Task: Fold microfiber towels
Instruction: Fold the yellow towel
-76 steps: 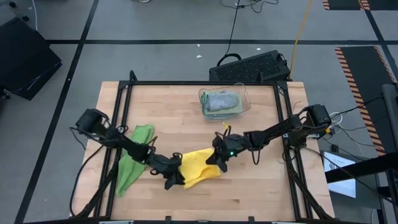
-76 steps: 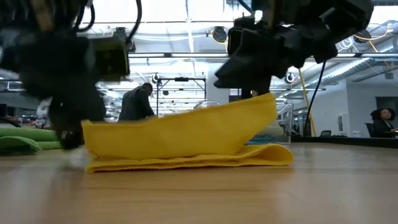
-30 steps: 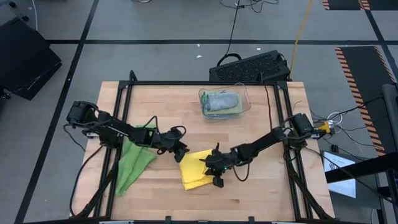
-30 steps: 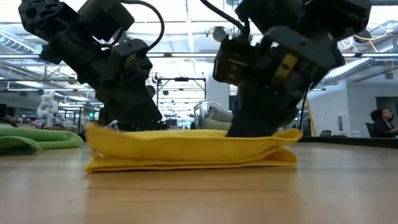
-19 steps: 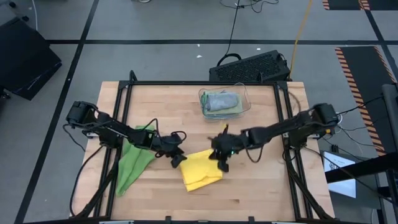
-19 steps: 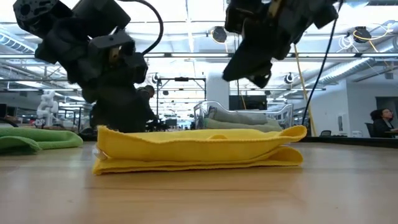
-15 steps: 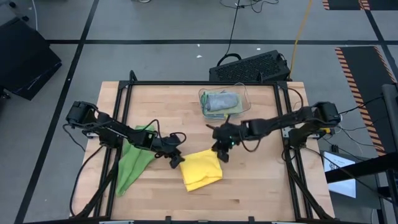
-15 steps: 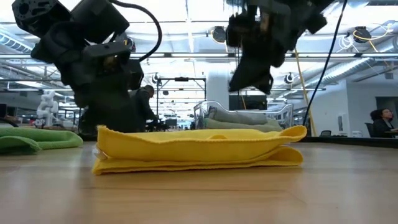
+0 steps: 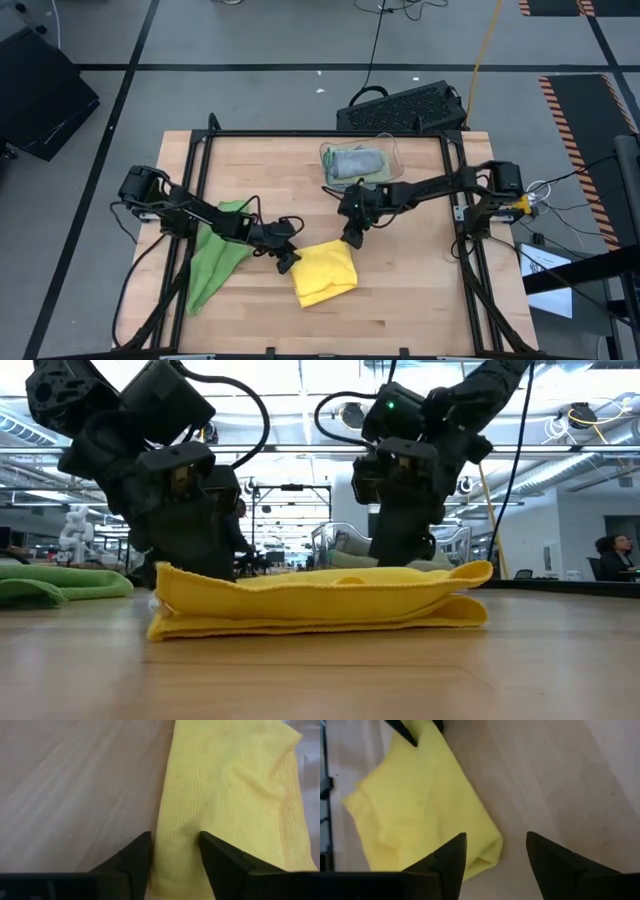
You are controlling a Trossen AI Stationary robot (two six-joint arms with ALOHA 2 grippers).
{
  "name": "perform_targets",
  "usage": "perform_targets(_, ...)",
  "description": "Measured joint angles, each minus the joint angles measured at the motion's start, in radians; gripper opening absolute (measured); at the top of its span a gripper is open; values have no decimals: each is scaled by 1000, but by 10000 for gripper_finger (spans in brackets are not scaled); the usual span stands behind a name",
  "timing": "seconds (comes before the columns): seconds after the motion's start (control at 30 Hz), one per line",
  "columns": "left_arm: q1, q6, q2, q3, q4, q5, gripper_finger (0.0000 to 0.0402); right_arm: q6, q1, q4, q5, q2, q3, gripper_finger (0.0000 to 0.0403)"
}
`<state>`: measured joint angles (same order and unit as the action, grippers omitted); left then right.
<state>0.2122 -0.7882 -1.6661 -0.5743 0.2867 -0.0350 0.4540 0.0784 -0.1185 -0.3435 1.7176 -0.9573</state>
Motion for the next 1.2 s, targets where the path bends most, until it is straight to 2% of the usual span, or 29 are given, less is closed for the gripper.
perform_targets(0.17, -5, -8, 19, 2, -9, -20, 141, 76, -2, 9, -7, 32, 0, 207)
perform_targets(0.5, 3, -21, 19, 2, -11, -65, 154, 167, -14, 182, -105, 129, 0, 202)
perform_targets(0.63, 23, 45, 18, 2, -23, -22, 121, 187, -29, 199, -102, 131, 0, 160)
perform_targets(0.9, 28, 69, 16, 2, -32, 11, 10, 133, -63, 213, -94, 131, 0, 15)
perform_targets(1.03, 28, 70, 25, 4, -19, -25, 10, 126, -53, 209, -72, 118, 0, 10)
perform_targets(1.13, 35, 70, 55, -4, -10, -61, 5, 84, -46, 208, -71, 63, 1, 5)
perform_targets(1.2, 45, 85, 92, -17, -31, -50, 5, 41, -46, 203, -48, 22, 0, 5)
